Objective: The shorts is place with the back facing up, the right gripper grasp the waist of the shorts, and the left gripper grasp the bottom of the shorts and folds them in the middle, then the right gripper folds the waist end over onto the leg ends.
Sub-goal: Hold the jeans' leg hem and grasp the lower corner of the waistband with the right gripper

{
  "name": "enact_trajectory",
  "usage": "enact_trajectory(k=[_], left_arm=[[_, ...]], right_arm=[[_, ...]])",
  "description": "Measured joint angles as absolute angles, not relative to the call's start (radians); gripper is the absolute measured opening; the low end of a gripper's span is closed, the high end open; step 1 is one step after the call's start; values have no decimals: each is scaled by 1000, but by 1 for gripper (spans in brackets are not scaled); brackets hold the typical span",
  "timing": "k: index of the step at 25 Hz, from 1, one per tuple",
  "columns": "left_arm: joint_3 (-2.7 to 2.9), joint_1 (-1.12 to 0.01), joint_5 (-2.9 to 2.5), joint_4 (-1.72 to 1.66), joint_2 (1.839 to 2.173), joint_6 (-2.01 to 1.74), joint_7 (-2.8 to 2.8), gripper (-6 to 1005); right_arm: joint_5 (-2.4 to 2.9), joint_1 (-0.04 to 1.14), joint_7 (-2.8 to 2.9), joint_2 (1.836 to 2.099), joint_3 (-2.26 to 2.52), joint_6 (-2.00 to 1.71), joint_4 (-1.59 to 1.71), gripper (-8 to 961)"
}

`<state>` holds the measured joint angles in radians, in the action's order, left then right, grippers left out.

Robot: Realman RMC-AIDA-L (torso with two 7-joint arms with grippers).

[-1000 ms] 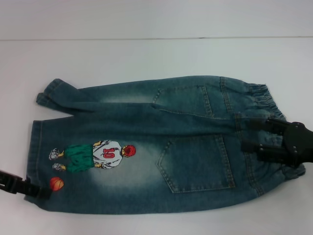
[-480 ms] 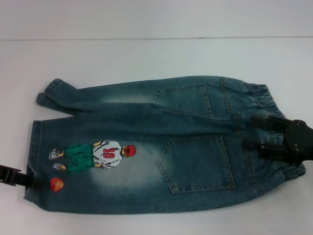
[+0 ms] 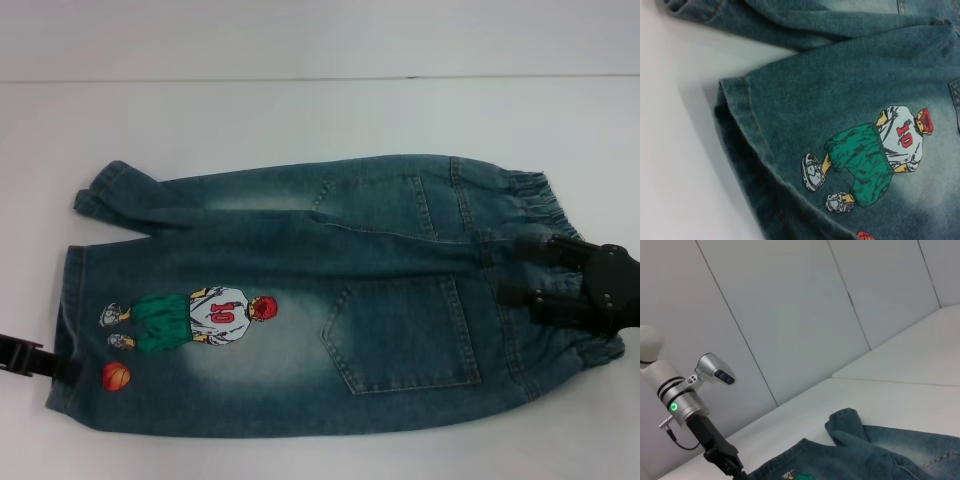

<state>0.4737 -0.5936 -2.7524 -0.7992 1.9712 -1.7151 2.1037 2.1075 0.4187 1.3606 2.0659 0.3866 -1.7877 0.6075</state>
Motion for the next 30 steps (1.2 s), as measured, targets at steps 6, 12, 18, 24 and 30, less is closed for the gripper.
enact_trajectory(k=[6, 12, 18, 24, 30], left_arm=[[475, -594, -2750, -799, 1971, -1721, 2093, 63], [474, -593, -2699, -802, 1970, -1736, 2077, 62], [472, -595, -2632, -803, 1969, -1747, 2046, 62], [473, -594, -2594, -806, 1971, -1755, 2041, 61], [472, -591, -2585, -805, 1978, -1754, 2041, 61]], right_arm=[[2106, 419, 1361, 2065, 387, -1789, 608, 883], [2099, 415, 1361, 2065, 383, -1784, 608, 873], [2092, 406, 1353, 2065, 350, -1784, 604, 858], [2092, 379, 1351, 2064, 313, -1776, 605, 844], [2092, 316, 1365, 2061, 252, -1731, 599, 830]])
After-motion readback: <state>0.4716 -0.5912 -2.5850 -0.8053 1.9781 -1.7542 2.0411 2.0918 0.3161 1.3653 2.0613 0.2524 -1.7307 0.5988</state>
